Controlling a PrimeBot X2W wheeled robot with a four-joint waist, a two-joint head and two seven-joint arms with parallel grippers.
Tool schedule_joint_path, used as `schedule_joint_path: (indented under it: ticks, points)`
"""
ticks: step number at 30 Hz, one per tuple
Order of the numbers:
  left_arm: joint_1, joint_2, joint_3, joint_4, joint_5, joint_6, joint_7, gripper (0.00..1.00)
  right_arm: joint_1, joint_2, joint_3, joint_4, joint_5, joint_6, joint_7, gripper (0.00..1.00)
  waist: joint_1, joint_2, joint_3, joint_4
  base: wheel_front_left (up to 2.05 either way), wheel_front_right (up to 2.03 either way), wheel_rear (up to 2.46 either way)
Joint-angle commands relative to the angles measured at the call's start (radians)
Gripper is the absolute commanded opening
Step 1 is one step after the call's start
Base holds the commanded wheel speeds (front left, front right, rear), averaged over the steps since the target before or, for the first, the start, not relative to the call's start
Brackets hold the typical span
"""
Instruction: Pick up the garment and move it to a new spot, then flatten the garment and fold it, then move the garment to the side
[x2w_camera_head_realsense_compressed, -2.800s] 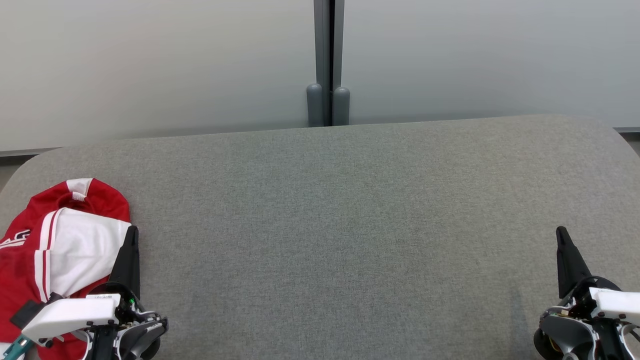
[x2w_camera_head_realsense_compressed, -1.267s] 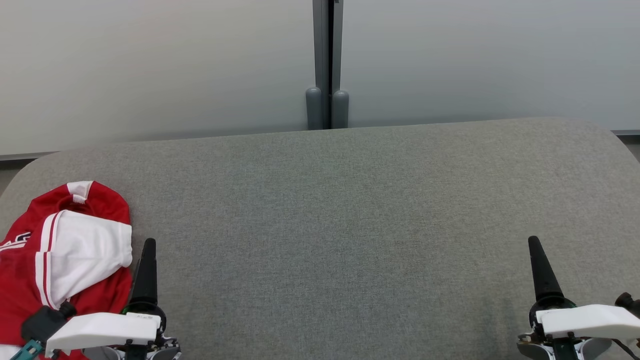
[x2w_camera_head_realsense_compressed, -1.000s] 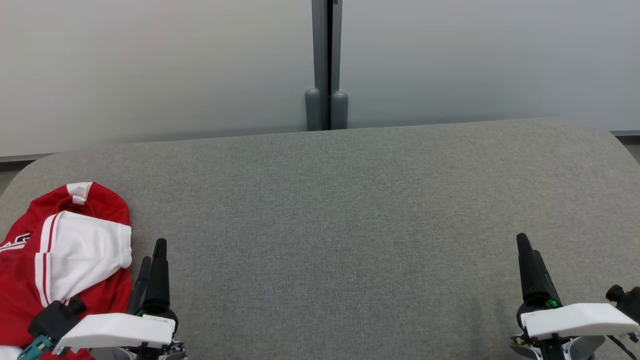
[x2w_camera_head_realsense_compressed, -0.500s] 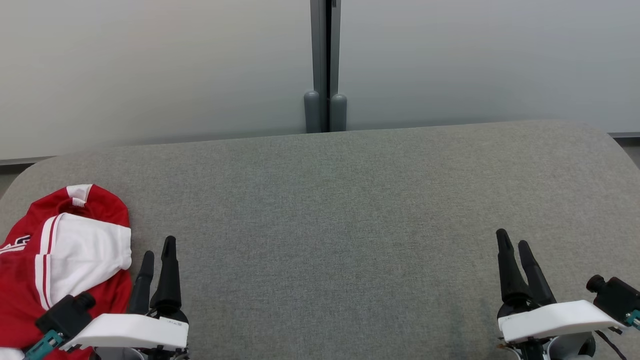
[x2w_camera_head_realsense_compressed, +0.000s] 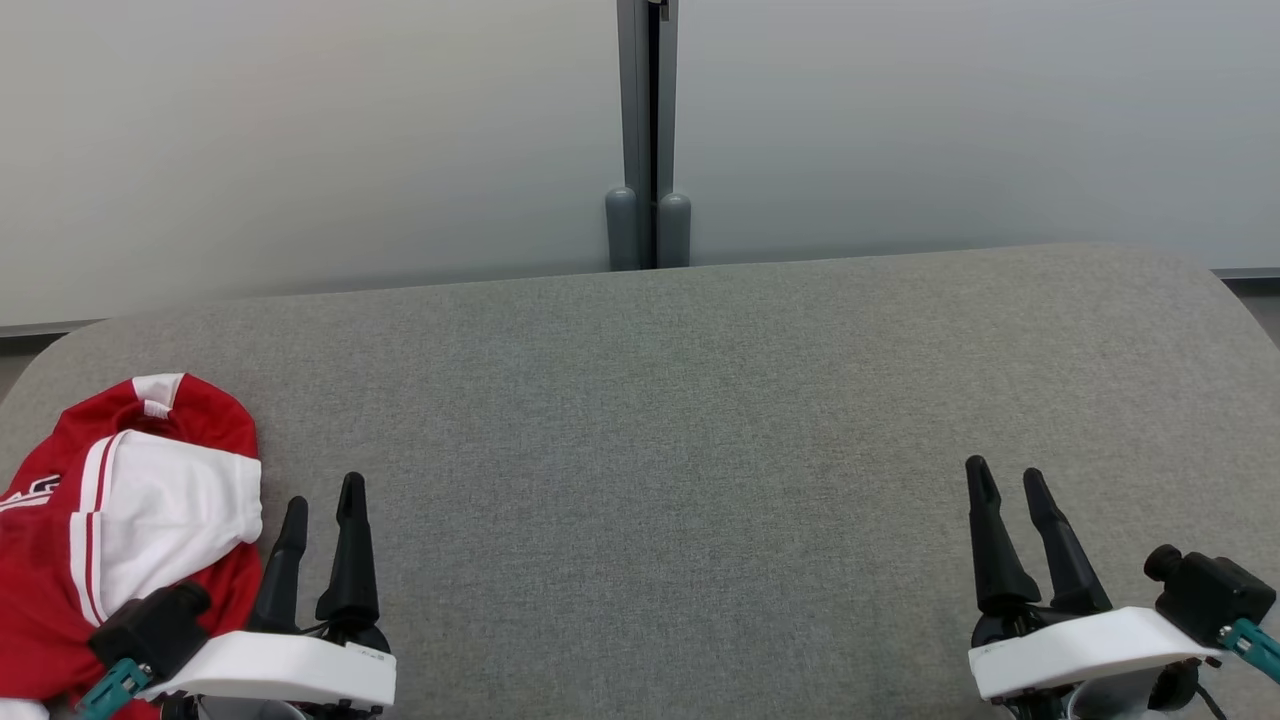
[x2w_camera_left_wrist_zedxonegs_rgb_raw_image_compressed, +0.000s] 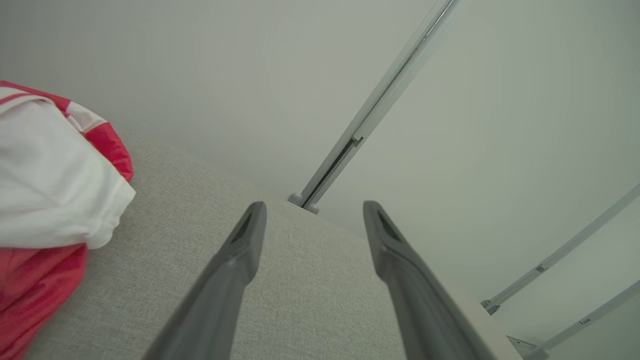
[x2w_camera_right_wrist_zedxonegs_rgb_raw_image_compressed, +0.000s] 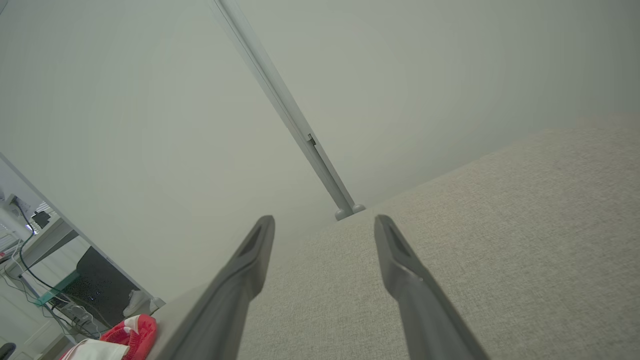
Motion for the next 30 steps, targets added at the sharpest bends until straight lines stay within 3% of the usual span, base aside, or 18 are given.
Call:
schedule_joint_path:
  ticks: [1,23,30]
  points:
    - [-0.007,0.006,-0.005,-0.018,0.036,0.005,-0.011,1.00,-0.004,-0.005,0.011,-0.015,-0.043,0.000,-0.012,1.00,0.0000,0.0000,-0.001,0.000,0.00,0.00,0.00]
    - [0.014,0.008,-0.030,0.005,0.220,0.031,-0.063,1.00,0.019,-0.005,-0.011,-0.023,-0.211,0.000,-0.066,1.00,0.0000,0.0000,-0.012,-0.003,0.00,0.00,0.00]
    - [0.016,0.009,-0.038,0.025,0.260,0.020,-0.079,1.00,0.024,-0.006,0.003,-0.014,-0.264,0.000,-0.081,1.00,0.0000,0.0000,-0.016,-0.001,0.00,0.00,0.00]
